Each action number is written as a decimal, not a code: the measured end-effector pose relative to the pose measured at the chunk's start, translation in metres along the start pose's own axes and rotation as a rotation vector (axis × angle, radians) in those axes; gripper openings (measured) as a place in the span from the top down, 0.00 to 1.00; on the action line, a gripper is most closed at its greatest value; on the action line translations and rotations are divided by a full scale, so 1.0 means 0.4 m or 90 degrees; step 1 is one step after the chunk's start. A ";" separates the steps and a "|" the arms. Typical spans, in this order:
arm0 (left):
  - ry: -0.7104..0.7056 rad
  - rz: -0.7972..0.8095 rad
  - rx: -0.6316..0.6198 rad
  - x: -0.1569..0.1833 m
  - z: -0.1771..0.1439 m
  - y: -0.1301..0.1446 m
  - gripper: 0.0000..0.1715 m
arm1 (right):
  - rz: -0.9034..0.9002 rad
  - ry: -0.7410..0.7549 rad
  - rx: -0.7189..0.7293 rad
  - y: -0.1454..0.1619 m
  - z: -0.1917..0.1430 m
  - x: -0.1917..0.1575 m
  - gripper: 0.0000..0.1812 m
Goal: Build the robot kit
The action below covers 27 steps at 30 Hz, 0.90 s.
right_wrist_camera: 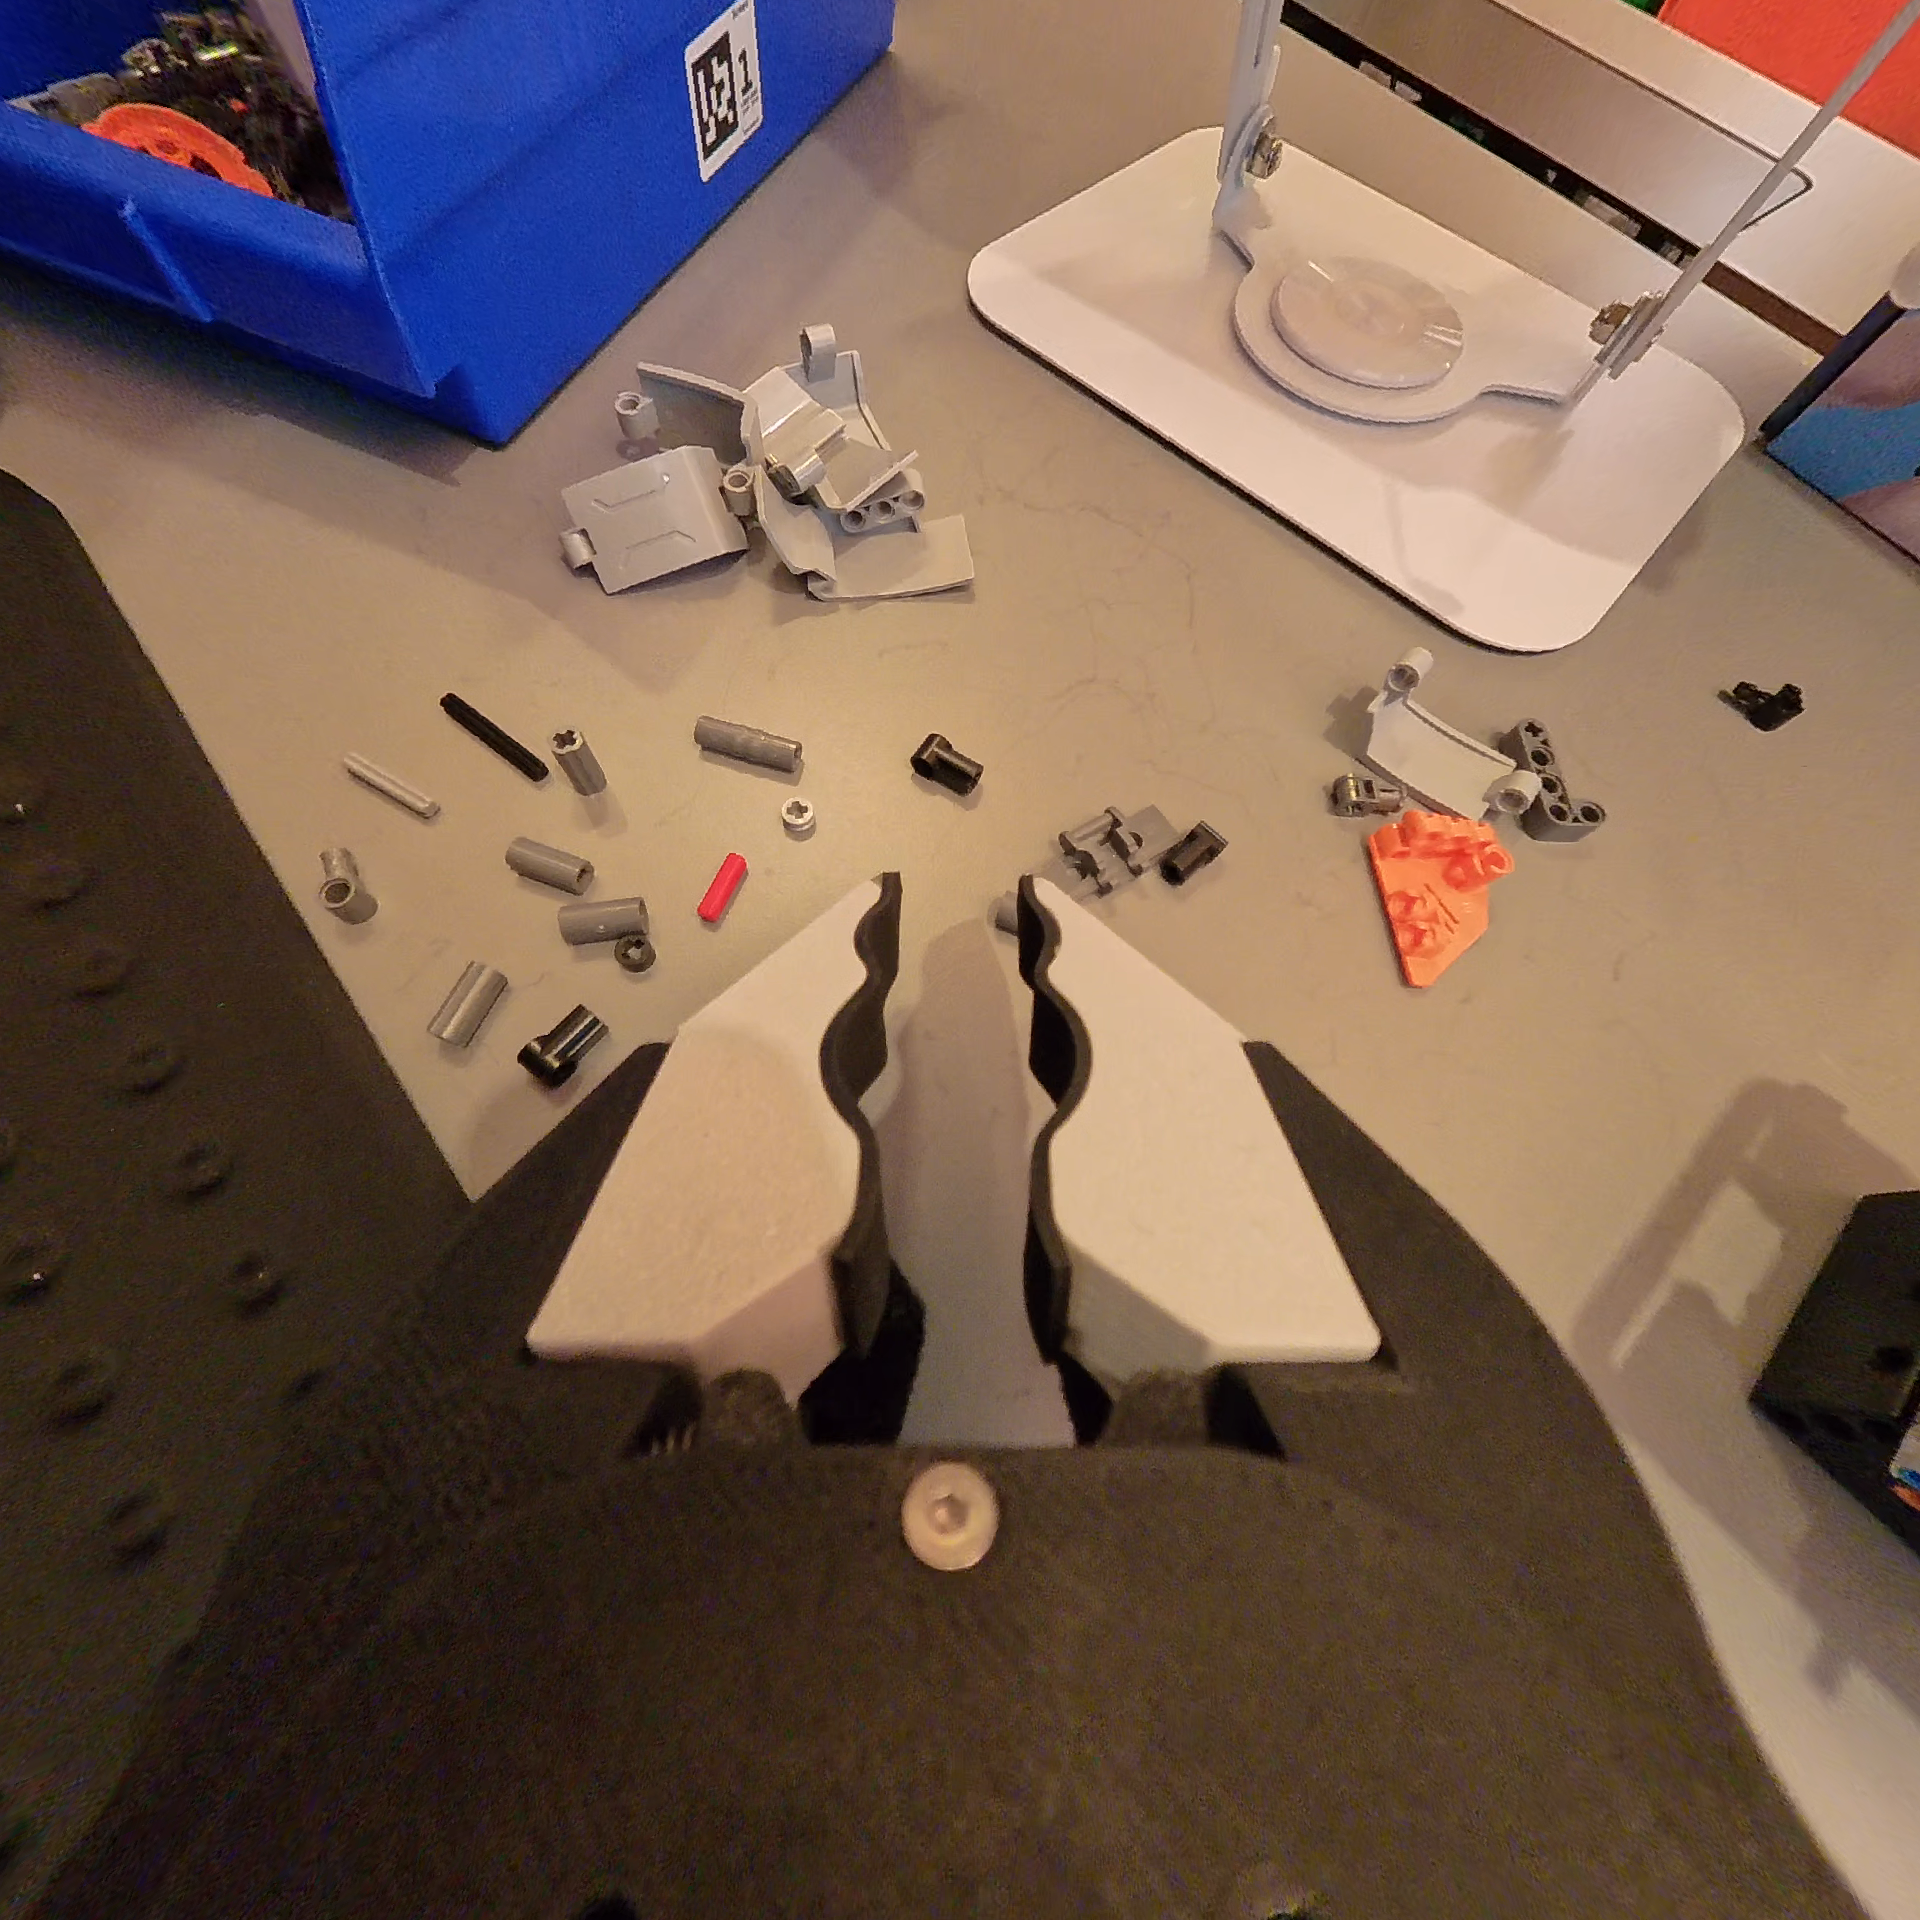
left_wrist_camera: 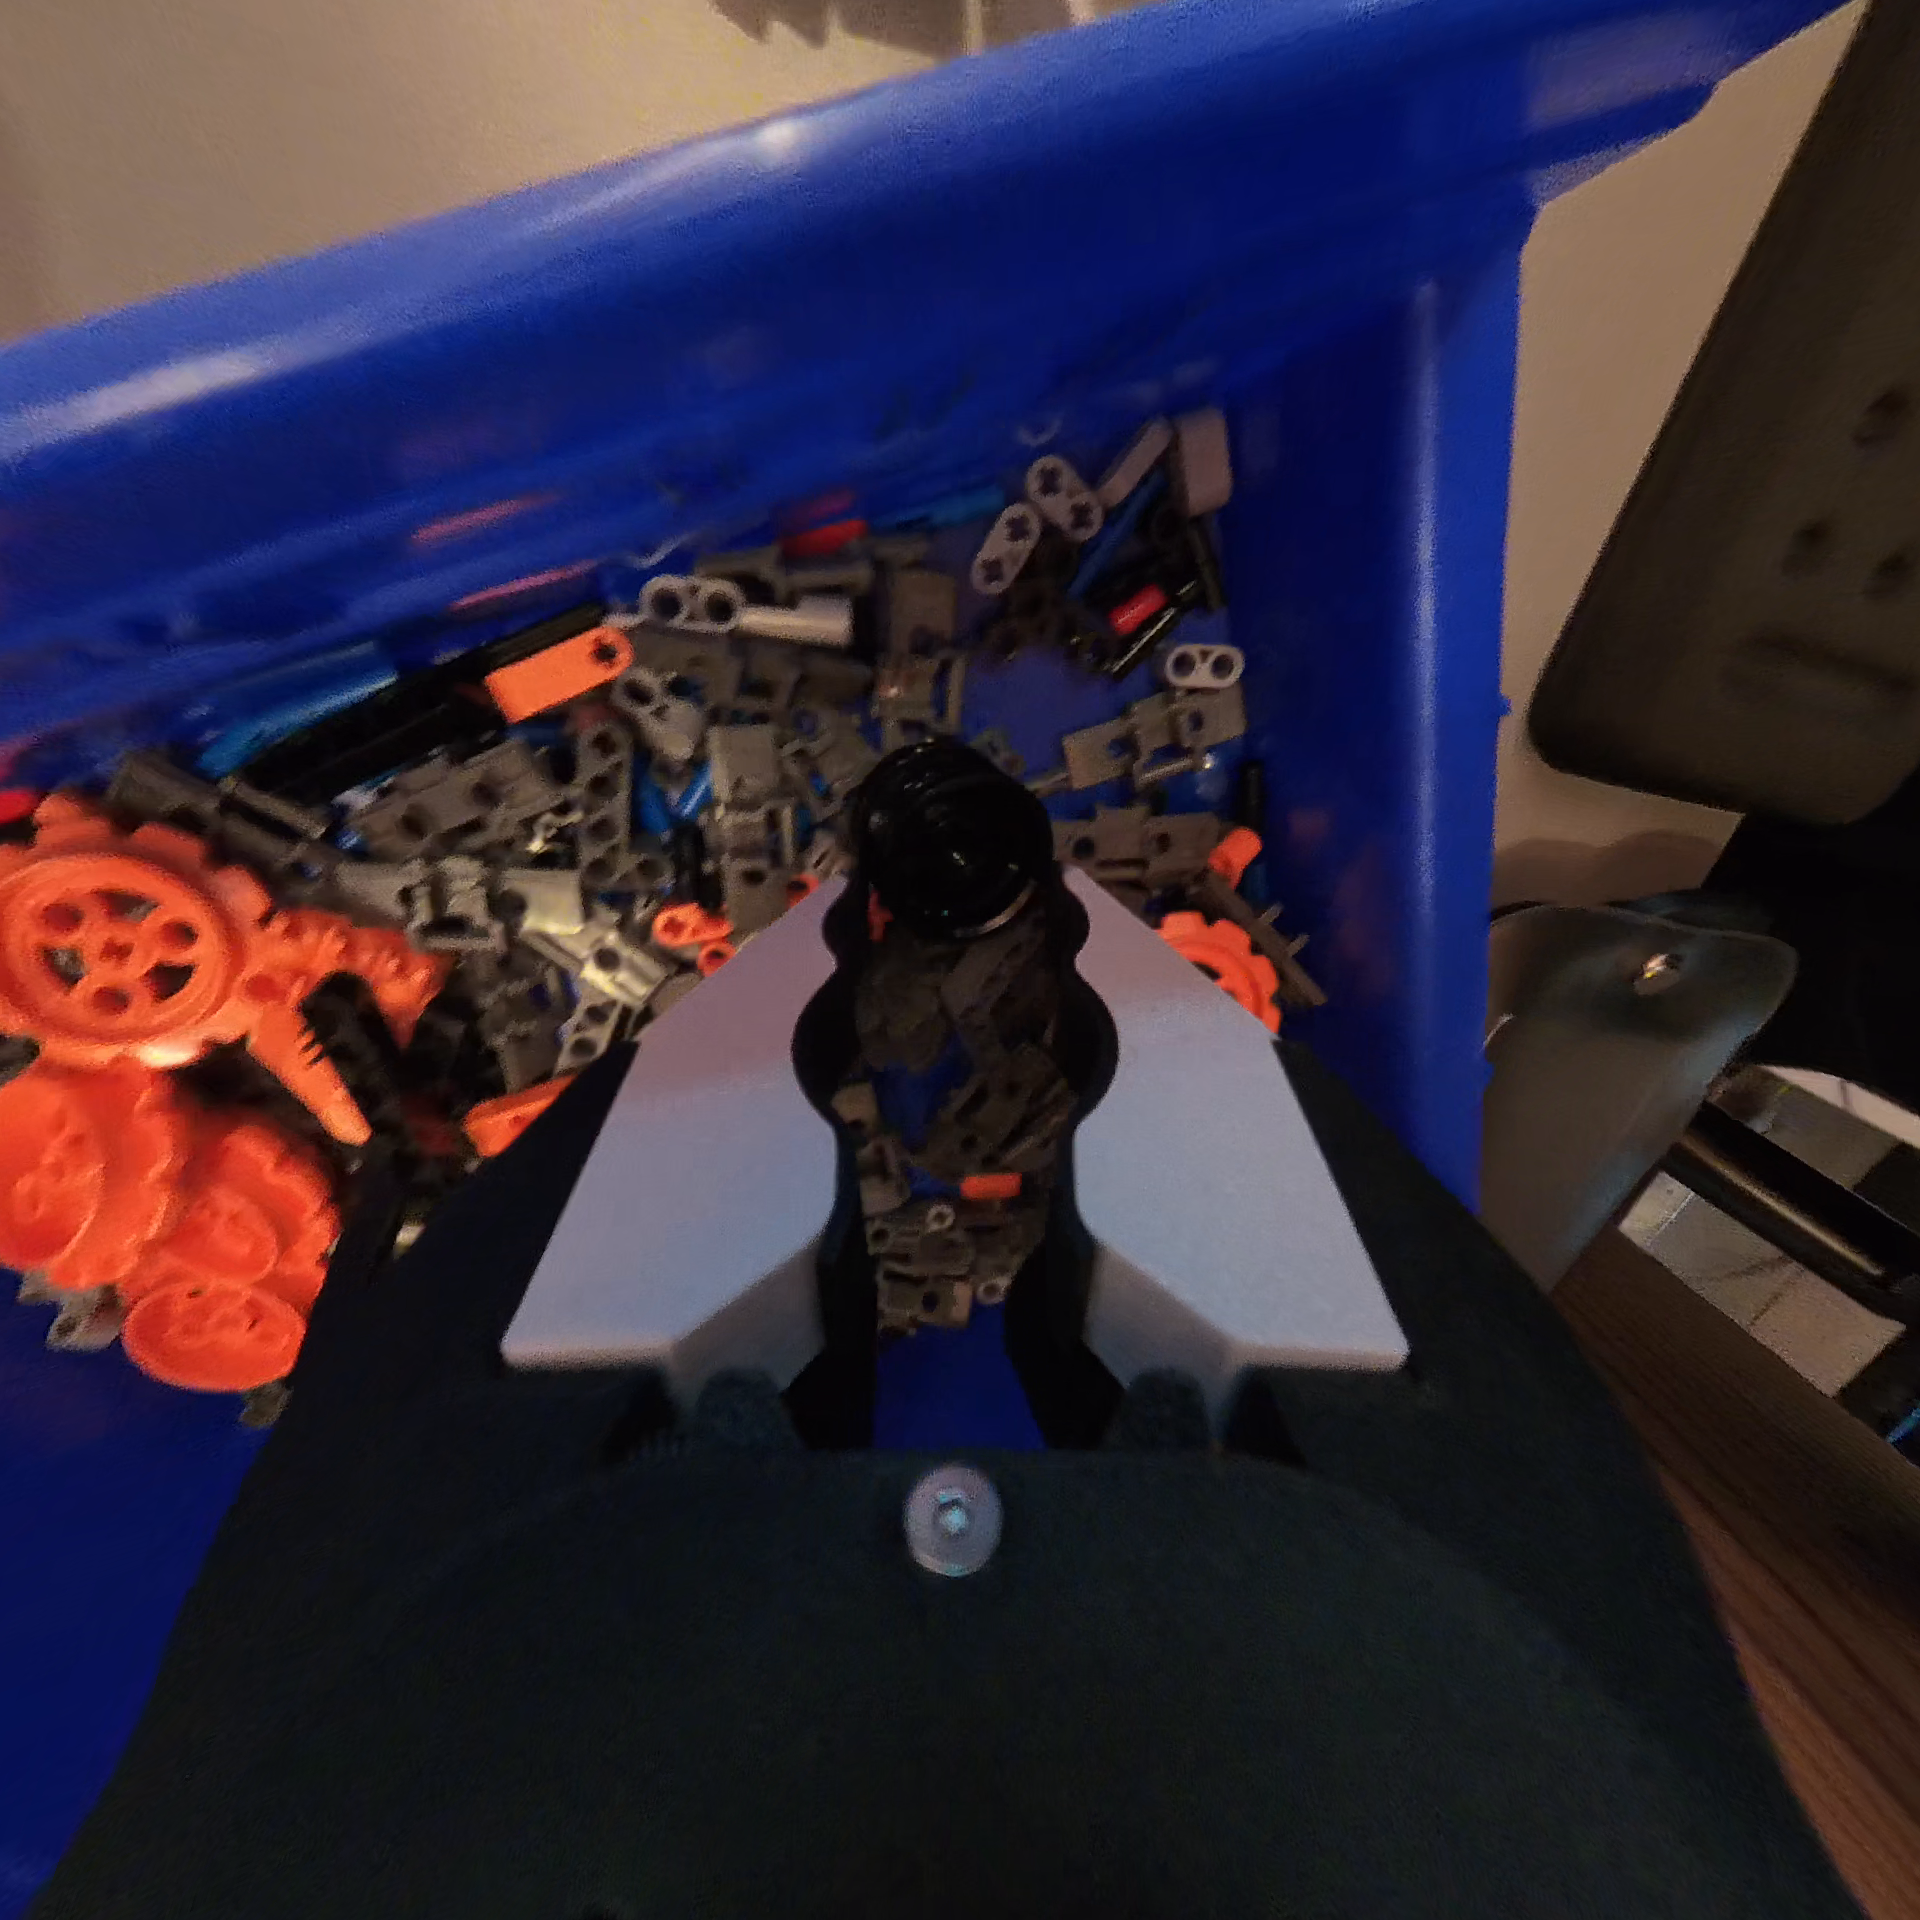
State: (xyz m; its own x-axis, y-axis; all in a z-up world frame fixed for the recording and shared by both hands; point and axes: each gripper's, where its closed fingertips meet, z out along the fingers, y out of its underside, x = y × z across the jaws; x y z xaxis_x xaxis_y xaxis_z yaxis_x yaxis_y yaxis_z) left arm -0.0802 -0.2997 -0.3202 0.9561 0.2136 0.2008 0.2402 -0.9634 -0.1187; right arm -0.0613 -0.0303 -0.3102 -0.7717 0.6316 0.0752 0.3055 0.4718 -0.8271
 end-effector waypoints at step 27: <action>-0.013 -0.033 -0.056 -0.049 -0.033 0.074 0.74 | 0.001 0.001 -0.005 0.004 0.002 0.001 0.89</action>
State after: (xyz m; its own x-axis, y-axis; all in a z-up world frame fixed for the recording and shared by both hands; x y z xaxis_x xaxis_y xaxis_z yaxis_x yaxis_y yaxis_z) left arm -0.0939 -0.3345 -0.3148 0.9461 0.2658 0.1851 0.2747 -0.9612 -0.0234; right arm -0.0615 -0.0298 -0.3118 -0.7698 0.6339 0.0746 0.3114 0.4751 -0.8230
